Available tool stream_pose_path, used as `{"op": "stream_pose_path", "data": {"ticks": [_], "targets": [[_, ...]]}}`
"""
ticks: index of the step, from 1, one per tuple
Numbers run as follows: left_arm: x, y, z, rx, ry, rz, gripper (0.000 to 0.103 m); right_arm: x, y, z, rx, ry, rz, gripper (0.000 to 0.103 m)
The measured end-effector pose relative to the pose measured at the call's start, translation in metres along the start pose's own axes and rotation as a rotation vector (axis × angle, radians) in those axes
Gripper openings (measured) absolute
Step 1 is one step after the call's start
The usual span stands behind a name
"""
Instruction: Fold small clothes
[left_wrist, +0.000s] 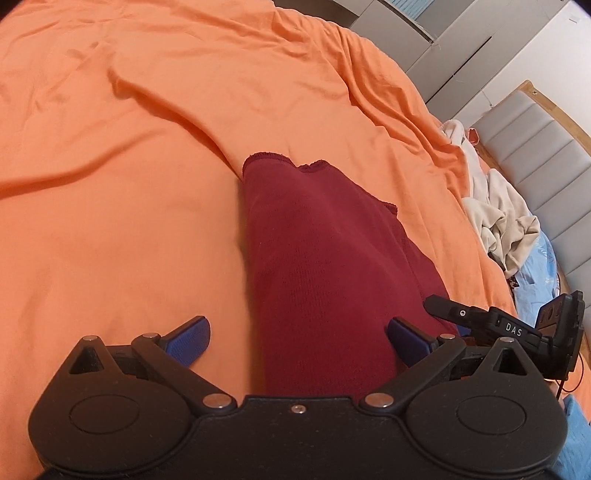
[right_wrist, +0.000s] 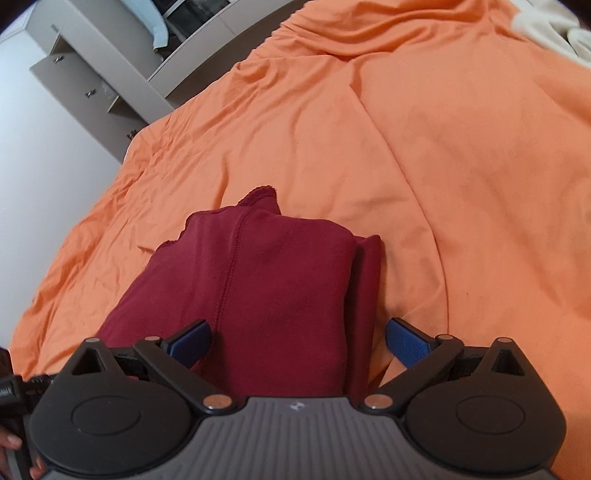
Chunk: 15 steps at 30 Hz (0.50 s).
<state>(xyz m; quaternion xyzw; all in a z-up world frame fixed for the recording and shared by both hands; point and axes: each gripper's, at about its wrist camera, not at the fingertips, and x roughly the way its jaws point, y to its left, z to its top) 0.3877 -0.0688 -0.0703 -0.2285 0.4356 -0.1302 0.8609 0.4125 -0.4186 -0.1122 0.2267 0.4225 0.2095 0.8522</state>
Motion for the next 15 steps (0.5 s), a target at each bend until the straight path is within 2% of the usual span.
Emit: {"op": "stream_pose_path", "data": {"ticks": [15], "targets": [[0.0031, -0.0052, -0.0042, 0.014, -0.007, 0.027, 0.102, 0.0022, 0.0024, -0.0025, -0.012, 0.005, -0.021, 0.103]]}}
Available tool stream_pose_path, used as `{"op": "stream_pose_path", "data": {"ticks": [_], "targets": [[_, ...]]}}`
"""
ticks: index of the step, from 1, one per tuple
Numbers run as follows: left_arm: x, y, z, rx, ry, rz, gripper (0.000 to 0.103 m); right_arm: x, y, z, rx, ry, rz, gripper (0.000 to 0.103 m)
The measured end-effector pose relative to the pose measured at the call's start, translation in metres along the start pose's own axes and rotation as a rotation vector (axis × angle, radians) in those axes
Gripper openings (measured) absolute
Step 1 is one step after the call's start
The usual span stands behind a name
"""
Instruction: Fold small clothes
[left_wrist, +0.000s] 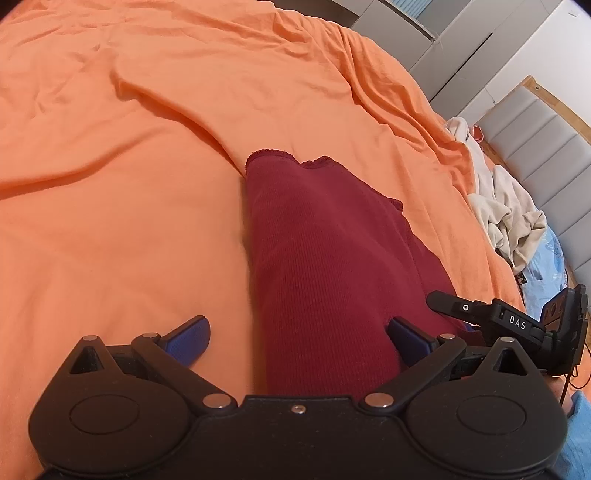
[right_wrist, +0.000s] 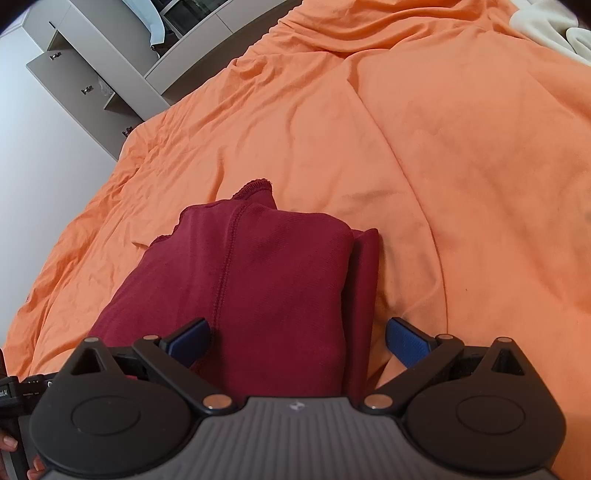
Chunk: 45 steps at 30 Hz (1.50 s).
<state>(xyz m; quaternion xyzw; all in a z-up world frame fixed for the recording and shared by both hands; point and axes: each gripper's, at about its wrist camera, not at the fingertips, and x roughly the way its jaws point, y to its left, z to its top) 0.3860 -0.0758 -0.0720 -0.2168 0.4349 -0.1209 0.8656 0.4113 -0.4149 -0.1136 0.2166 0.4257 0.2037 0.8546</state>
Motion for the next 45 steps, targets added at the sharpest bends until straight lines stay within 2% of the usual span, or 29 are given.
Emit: {"op": "stream_pose_path", "data": {"ticks": [11, 21, 28, 31, 32, 33, 36, 41, 45], "targets": [[0.0, 0.0, 0.0, 0.0, 0.0, 0.002, 0.103, 0.0, 0.0, 0.0, 0.0, -0.001, -0.002, 0.103], [-0.002, 0.002, 0.004, -0.008, 0.011, 0.003, 0.102, 0.001, 0.007, -0.002, -0.027, -0.009, -0.039, 0.1], [-0.015, 0.006, 0.014, -0.01, -0.058, 0.037, 0.102, -0.006, 0.014, -0.003, -0.038, -0.031, -0.037, 0.084], [-0.017, 0.01, 0.017, -0.016, -0.066, 0.011, 0.102, -0.008, 0.015, -0.002, -0.039, -0.04, -0.037, 0.078], [-0.018, 0.011, 0.018, -0.018, -0.068, 0.001, 0.102, -0.009, 0.015, -0.002, -0.034, -0.045, -0.045, 0.071], [-0.018, 0.012, 0.018, -0.027, -0.071, -0.011, 0.101, -0.01, 0.014, -0.002, -0.028, -0.049, -0.053, 0.07], [-0.018, 0.021, 0.021, -0.095, -0.061, -0.069, 0.095, -0.01, 0.01, -0.002, -0.01, -0.047, -0.041, 0.07], [-0.014, 0.038, 0.02, -0.217, -0.046, -0.135, 0.075, -0.009, 0.011, -0.003, -0.016, -0.044, -0.046, 0.07], [-0.003, 0.046, 0.019, -0.286, 0.003, -0.198, 0.068, -0.008, 0.011, -0.003, -0.013, -0.047, -0.047, 0.07]]}}
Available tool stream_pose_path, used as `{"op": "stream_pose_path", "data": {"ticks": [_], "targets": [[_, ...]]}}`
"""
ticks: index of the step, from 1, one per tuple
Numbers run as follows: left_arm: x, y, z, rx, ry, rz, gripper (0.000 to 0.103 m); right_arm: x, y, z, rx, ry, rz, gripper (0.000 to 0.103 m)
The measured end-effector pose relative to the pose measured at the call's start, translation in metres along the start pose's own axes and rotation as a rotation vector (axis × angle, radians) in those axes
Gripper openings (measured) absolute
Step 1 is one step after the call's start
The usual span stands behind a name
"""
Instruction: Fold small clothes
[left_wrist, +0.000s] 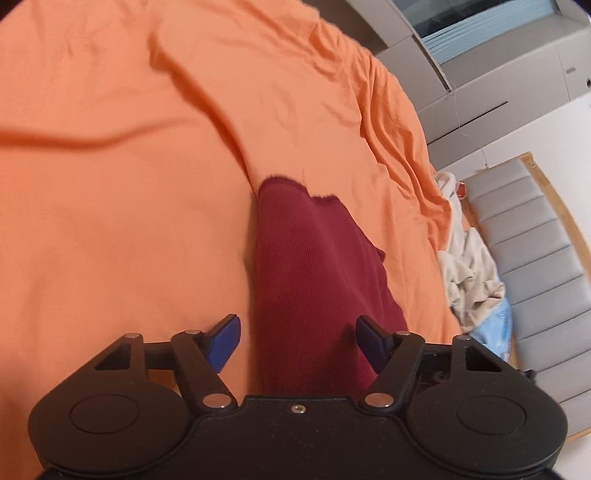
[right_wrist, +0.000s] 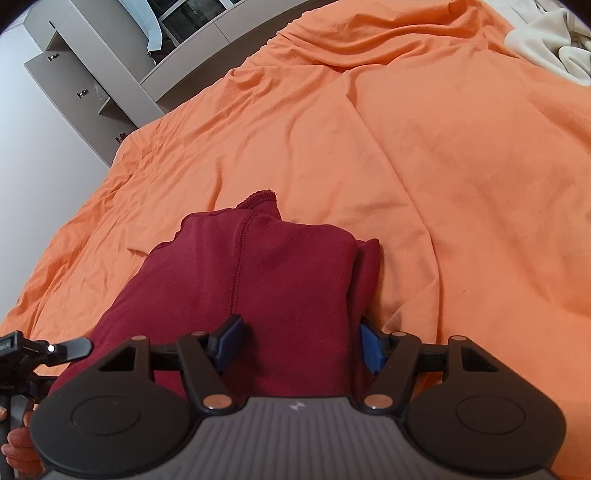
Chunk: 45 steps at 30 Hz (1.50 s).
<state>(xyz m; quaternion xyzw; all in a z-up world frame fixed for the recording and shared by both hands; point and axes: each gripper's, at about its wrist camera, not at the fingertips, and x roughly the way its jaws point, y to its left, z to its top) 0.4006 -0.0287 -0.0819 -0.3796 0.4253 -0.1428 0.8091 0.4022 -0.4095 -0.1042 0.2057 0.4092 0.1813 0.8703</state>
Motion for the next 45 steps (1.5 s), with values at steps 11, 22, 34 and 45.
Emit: {"op": "stream_pose_path", "data": {"ticks": [11, 22, 34, 45], "targets": [[0.015, 0.001, -0.004, -0.007, 0.033, -0.036, 0.049, -0.01, 0.024, -0.003, -0.119, -0.065, -0.064, 0.034], [-0.003, -0.035, -0.011, 0.179, -0.072, 0.016, 0.033, -0.029, 0.058, 0.003, -0.223, -0.164, -0.08, 0.016], [-0.057, -0.065, 0.001, 0.343, -0.249, 0.049, 0.032, -0.032, 0.111, 0.021, -0.232, -0.321, 0.079, 0.015], [-0.105, -0.049, 0.018, 0.36, -0.384, 0.204, 0.032, 0.031, 0.148, 0.007, -0.332, -0.201, 0.101, 0.015]]}}
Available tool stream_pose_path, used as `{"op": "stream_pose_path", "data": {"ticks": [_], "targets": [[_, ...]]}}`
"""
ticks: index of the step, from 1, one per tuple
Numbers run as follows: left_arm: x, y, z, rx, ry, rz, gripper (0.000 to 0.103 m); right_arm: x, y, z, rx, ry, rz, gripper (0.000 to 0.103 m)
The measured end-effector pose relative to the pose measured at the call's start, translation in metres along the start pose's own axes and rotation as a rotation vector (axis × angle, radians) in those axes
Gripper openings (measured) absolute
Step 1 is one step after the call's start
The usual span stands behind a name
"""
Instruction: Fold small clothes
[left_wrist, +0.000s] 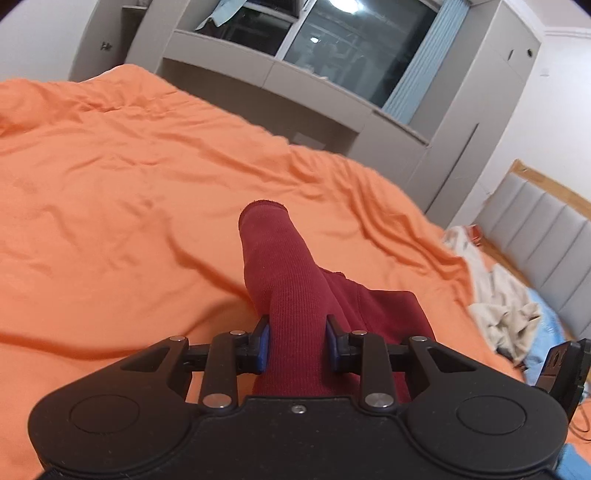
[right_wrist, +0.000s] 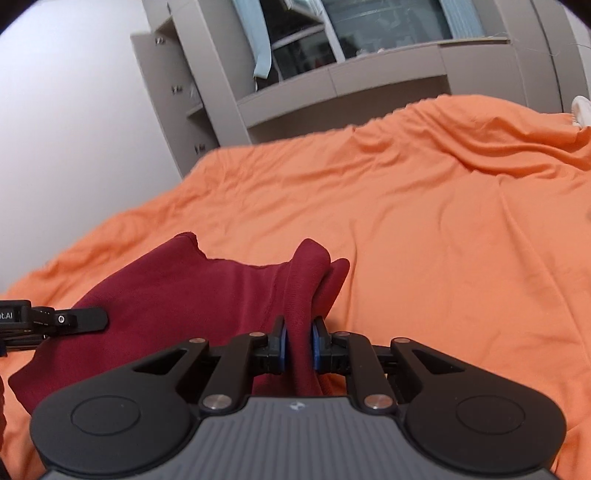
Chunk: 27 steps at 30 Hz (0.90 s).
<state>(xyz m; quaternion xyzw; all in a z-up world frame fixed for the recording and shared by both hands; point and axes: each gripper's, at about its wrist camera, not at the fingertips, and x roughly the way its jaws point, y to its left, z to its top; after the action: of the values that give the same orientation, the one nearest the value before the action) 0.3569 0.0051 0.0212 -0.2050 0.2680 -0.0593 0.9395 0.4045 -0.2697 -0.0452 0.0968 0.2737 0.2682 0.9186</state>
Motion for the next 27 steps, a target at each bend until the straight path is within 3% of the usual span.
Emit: {"op": "stream_pose_path", "data": {"ticks": [7, 16, 22, 24, 27], "targets": [[0.019, 0.023, -0.014, -0.01, 0.095, 0.069, 0.032, 0.015, -0.005, -0.014, -0.006, 0.064, -0.068, 0.017], [0.031, 0.03, -0.024, 0.018, 0.141, 0.139, 0.037, 0.017, -0.006, -0.022, -0.017, 0.086, -0.103, 0.03], [0.033, 0.033, -0.026, 0.026, 0.152, 0.165, 0.04, 0.013, -0.007, -0.024, -0.015, 0.084, -0.121, 0.048], [0.032, 0.034, -0.027, 0.029, 0.154, 0.173, 0.042, 0.011, -0.007, -0.023, -0.013, 0.082, -0.133, 0.066], [0.031, 0.034, -0.027, 0.036, 0.154, 0.191, 0.052, 0.005, -0.006, -0.023, -0.016, 0.068, -0.139, 0.082]]}}
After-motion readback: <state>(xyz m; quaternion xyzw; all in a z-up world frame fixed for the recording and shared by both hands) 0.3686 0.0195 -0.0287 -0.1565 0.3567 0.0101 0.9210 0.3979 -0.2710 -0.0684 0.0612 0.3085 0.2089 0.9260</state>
